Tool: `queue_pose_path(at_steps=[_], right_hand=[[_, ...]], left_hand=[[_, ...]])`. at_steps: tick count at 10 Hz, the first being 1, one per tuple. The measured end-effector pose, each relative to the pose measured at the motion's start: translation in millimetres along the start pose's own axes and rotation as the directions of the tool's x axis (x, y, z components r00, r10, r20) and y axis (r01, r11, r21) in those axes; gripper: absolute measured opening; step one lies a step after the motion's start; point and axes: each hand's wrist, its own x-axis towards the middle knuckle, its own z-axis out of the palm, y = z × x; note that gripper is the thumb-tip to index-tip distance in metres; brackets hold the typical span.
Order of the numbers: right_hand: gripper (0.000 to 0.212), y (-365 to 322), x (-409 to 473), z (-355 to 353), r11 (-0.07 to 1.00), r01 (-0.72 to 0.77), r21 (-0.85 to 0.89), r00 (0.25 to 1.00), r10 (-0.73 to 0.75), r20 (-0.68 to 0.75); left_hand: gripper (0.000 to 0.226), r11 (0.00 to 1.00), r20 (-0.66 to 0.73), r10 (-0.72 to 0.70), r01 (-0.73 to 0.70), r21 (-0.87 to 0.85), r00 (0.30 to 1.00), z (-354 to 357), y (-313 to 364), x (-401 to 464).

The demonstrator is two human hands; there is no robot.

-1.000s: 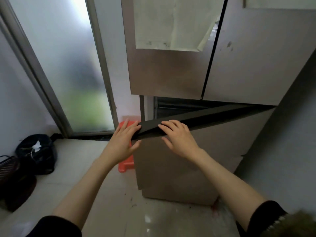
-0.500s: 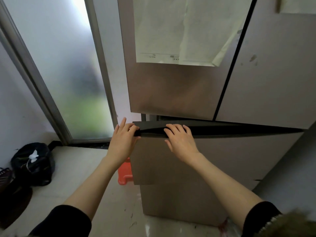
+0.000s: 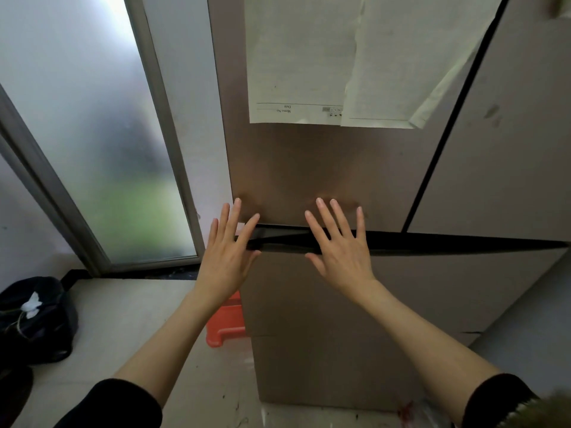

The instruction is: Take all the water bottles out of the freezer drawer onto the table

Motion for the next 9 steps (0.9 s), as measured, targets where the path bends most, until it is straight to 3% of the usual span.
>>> queue_pose_path(at_steps=[2, 4, 7, 8, 9], right_hand=[[0.092, 1, -1, 24, 0.997, -0.011, -0.078, 0.997, 0.005, -0.078], [0.088, 13, 1, 54, 0.988, 0.011, -0.154, 0.981, -0.041, -0.189], [0.092, 8, 0, 53, 0.989, 0.005, -0.146, 0.985, -0.03, -0.168], [0.089, 6, -3, 33, 0.991, 0.015, -0.13, 0.988, -0.034, -0.148], [0.074, 5, 1, 11, 0.998, 0.026, -0.062, 0.979, -0.038, -0.202]], left_hand=[[0.089, 0.994, -0.014, 0.036, -0.034, 0.1, 0.999, 15, -8, 19], [0.096, 0.992, -0.121, 0.007, 0.008, 0.129, 0.993, 37, -12, 24], [0.09, 0.987, -0.171, 0.01, 0.018, 0.16, 0.985, 42, -8, 23], [0.085, 0.983, -0.16, -0.005, 0.035, 0.182, 0.987, 27, 5, 21], [0.067, 0.989, -0.224, 0.029, 0.004, 0.147, 0.974, 12, 13, 21]])
